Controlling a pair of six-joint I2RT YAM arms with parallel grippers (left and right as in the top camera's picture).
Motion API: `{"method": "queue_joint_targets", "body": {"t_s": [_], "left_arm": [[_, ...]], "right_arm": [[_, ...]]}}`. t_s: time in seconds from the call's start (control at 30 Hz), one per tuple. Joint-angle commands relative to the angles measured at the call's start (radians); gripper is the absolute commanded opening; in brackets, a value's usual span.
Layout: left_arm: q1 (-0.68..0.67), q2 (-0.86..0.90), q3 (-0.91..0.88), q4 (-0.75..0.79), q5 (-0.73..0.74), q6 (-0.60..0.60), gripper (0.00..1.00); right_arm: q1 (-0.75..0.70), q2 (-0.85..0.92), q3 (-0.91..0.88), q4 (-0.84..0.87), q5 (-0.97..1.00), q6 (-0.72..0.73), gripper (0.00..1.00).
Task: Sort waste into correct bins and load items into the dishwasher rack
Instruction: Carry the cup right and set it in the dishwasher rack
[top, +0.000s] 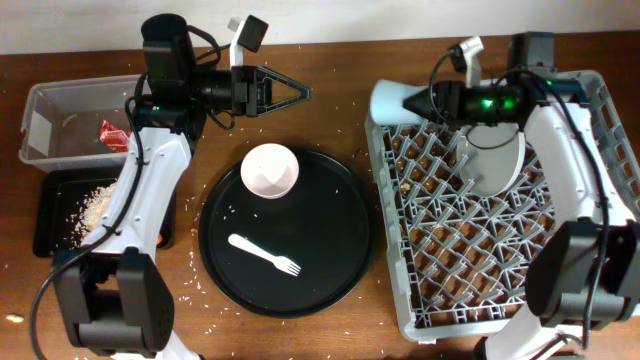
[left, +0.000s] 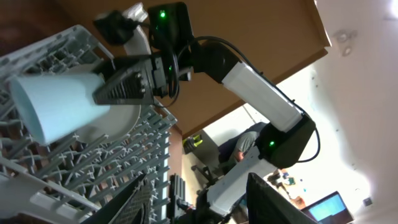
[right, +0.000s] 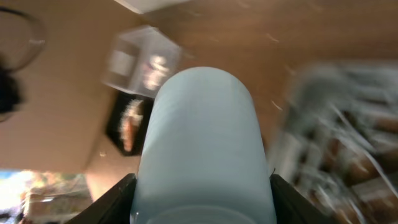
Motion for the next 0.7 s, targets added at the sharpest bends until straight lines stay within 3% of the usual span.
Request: {"method": "queue_joint_targets", "body": {"t_s": [0.0, 0.17, 0.37, 0.53, 0.67], "left_arm": [[0.0, -0.001, 0.008, 0.002, 0.016, 0.107, 0.49], [0.0, -0.001, 0.008, -0.003, 0.016, 0.228, 0.5], [0.0, 0.003, 0.007, -0.022, -0.004, 0.396, 0.68], [0.0, 0.014, 0.007, -0.146, -0.319, 0.396, 0.72], [0.0, 0.014, 0.007, -0.375, -0.736, 0.396, 0.74]], "right_arm": [[-0.021, -0.121, 0.002, -0.078, 0.225, -0.028, 0.52], [-0.02, -0.253, 0.013, -0.203, 0.507, 0.03, 0.52], [0.034, -0.338, 0.013, -0.309, 0.848, 0.109, 0.52], [0.147, -0.297, 0.013, -0.327, 0.974, 0.14, 0.52], [0.221, -0.251, 0.013, -0.324, 1.043, 0.171, 0.52]]}}
